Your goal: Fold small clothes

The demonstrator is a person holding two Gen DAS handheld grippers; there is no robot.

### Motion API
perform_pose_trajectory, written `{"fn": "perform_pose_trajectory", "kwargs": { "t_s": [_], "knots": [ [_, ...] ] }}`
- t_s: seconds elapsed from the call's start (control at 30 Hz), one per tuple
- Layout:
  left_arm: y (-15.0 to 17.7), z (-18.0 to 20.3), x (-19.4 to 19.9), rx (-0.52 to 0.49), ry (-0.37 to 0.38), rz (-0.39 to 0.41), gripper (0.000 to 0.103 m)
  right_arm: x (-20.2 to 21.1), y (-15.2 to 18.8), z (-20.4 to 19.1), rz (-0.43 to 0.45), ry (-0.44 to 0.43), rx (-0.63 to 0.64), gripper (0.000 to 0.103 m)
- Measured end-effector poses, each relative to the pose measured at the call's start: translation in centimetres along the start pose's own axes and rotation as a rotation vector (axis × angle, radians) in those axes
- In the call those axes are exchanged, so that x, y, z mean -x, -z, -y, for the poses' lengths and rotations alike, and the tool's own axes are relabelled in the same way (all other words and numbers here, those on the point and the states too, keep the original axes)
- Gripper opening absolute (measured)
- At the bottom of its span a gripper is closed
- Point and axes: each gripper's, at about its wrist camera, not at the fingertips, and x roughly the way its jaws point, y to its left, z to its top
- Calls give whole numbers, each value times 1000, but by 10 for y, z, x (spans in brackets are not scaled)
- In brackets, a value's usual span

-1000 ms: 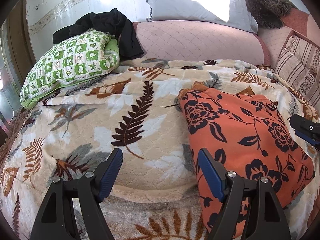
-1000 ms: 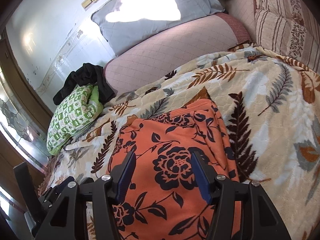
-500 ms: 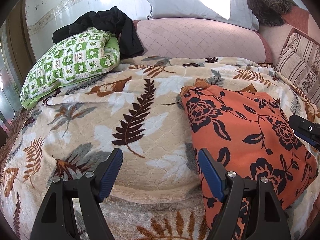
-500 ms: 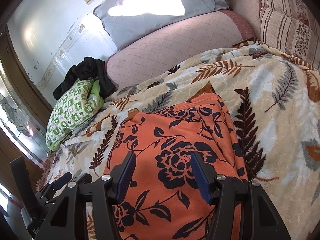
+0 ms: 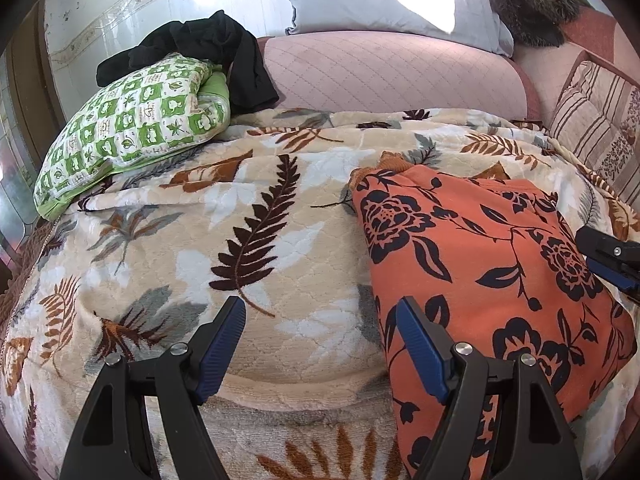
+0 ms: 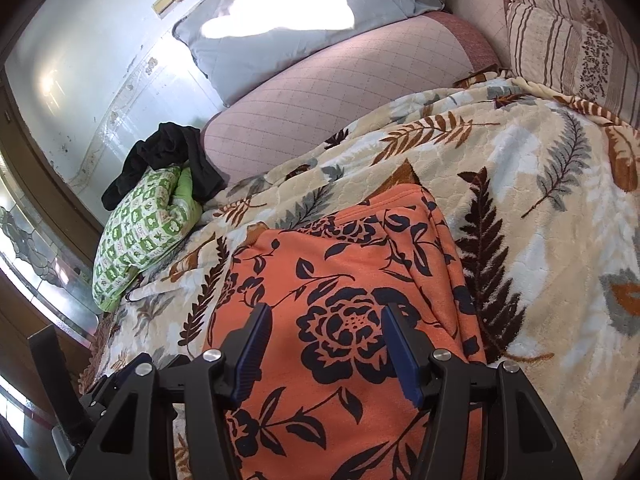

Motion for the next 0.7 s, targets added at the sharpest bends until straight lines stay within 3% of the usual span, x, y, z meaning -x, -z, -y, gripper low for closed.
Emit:
{"fn": "perform_pose_trajectory", "kwargs": {
  "t_s": [0.13, 0.23, 0.43, 0.57, 0.63, 0.7],
  "knots": [
    [5, 8, -10, -44, -14, -41, 78, -20, 3, 8, -89, 71, -3, 61],
    [6, 11, -10, -70, -35, -34, 78, -19, 2, 4, -81, 83, 24, 61],
    [0, -1, -1, 19, 28, -13, 78, -8, -21, 17, -11, 6, -61, 61],
    [-4, 5, 4, 14, 68, 17, 78, -17, -37, 33, -7, -32, -152, 61],
    [0, 12, -5, -10, 88, -17, 81, -31, -39, 37, -39, -27, -168, 61],
    [4, 19, -11, -39, 83, -19, 81, -57, -34, 41, -144, 33, -167, 61]
  ]
}}
